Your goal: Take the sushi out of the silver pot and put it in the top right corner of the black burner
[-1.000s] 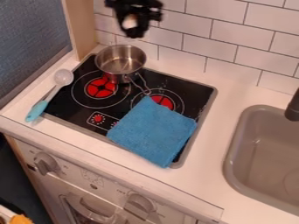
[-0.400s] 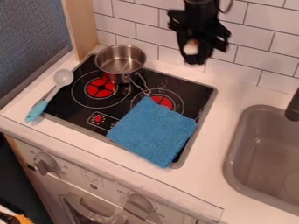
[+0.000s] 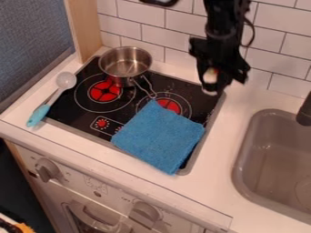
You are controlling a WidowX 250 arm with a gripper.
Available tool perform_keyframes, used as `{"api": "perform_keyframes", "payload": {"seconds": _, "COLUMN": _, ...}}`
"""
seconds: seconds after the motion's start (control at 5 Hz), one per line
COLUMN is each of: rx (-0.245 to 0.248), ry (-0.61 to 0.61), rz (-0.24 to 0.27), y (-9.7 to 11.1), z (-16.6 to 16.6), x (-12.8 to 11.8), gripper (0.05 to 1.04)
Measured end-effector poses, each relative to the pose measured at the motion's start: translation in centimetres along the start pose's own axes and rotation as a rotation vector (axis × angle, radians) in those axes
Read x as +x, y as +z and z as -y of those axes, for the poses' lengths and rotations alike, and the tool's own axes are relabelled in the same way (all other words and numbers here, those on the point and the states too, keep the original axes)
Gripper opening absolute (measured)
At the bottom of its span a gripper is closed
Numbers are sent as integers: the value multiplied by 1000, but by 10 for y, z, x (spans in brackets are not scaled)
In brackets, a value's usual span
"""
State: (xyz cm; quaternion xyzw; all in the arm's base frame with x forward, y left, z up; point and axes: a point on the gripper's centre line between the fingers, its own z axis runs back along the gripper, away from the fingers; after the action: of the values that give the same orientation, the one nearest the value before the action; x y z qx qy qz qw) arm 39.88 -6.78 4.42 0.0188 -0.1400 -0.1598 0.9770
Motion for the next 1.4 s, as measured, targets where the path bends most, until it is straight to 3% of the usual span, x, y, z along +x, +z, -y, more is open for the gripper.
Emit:
{"api": "perform_keyframes", "payload": {"seconds": 0.2, "rx": 1, "ry": 6, "rz": -3, "y": -20, "z": 2, "x": -2, "gripper": 461}}
{"api": "perform_keyframes", "payload": {"seconds": 0.4, "rx": 0, "ry": 16, "rz": 2, "y": -25, "z": 3, "x": -3, "gripper": 551}}
{"api": "perform_keyframes", "payload": {"seconds": 0.6, "rx": 2, "ry": 45, "rz": -42, "y": -30, "z": 0, "x": -9, "gripper": 859}}
{"api": "perform_keyframes", "payload": {"seconds": 0.8, "rx": 6, "ry": 70, "rz": -43, "y": -30, "z": -5, "x": -9, "gripper": 1006}}
{"api": "perform_keyframes", "payload": {"seconds": 1.0, "rx": 6, "ry": 77, "rz": -47, "y": -27, "z": -6, "x": -11, "gripper": 1001}}
{"api": "perform_keyframes", "payload": {"seconds": 1.4, "rx": -16, "ry": 97, "rz": 5, "y": 7, "z": -10, "x": -5, "gripper": 1000}}
